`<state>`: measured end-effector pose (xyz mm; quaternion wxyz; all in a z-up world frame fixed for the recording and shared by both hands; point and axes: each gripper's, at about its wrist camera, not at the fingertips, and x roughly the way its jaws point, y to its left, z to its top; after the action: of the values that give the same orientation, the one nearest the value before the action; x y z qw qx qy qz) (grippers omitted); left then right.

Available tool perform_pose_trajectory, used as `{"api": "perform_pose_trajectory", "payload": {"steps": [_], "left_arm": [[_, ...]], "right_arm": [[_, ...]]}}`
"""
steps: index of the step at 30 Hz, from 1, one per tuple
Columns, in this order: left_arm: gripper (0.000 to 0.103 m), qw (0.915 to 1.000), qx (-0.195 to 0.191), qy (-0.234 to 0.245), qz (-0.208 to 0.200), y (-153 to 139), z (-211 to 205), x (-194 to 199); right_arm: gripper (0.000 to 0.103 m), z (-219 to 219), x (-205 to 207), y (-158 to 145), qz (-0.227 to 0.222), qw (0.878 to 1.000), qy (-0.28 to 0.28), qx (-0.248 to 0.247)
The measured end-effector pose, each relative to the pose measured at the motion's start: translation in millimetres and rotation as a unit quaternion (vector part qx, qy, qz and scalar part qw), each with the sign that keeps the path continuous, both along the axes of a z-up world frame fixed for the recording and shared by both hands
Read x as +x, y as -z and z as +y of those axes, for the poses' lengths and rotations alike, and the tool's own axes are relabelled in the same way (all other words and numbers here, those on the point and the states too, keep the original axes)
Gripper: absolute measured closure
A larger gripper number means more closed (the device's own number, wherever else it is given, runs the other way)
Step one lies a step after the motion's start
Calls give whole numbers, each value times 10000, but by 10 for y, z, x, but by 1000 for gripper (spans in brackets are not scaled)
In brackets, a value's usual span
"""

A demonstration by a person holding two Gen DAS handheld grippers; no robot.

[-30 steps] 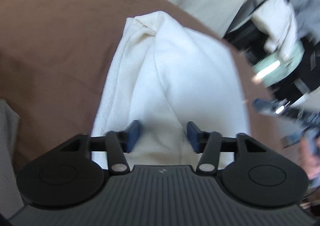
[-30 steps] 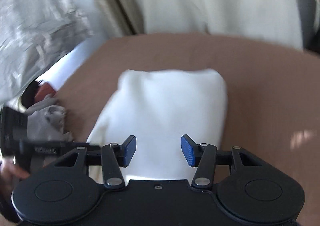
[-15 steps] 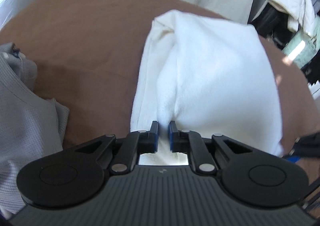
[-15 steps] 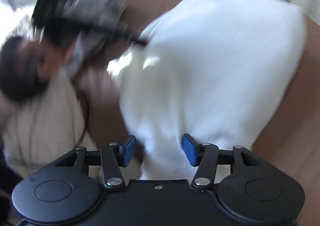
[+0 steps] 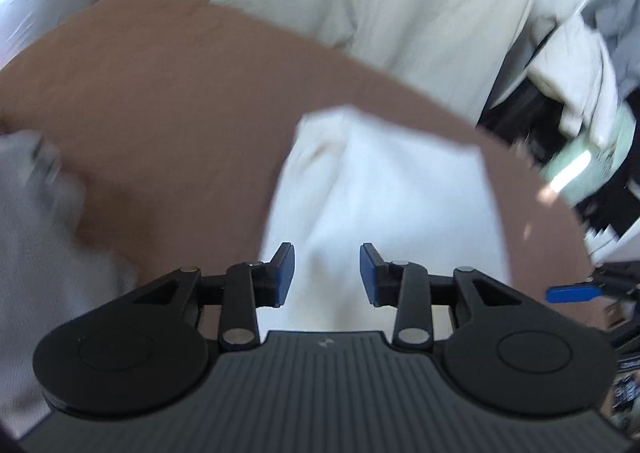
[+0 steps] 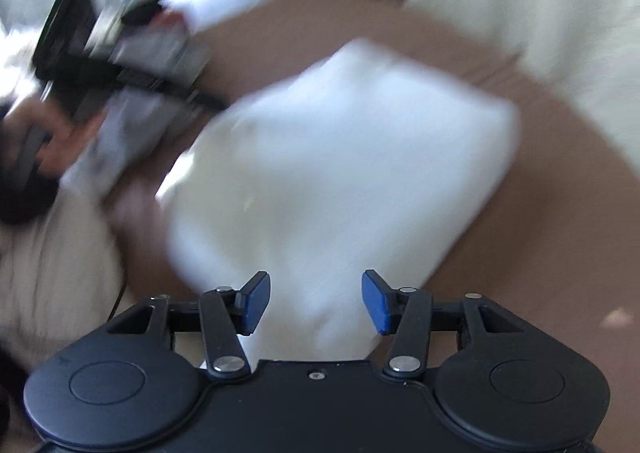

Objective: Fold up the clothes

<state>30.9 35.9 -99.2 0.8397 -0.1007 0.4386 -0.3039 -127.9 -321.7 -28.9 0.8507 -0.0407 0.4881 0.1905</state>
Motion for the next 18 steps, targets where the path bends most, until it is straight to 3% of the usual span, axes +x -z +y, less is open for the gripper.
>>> {"api": "perform_pose_trajectory", "payload": {"steps": [2,6,9,10,13,16,18], "left_arm": [[49,9986,-42,430,-312,-147,-266,175],[52,9983,345,457,136,130,-638,559],[51,9954,841,392,218,512,-676,594],[48,9944,946,419,202,614,-657,591],[33,9886,1413,519,-96,654,-613,574],[33,9865,1512,522,-345,523,-460,550],[34,9920,1181,400,-183,458,-206,575]], "right_arm": [[45,-146,166,-124,-339,9988,356,89],[44,-174,614,-42,-626,9952,608,438],[44,-86,913,342,-325,9957,873,14],[44,-67,982,484,-197,9952,948,-133],[44,-132,1037,705,-138,9941,1079,28],[43,-231,957,664,-201,9907,1321,241],[42,-333,847,614,-273,9883,1423,473]]}}
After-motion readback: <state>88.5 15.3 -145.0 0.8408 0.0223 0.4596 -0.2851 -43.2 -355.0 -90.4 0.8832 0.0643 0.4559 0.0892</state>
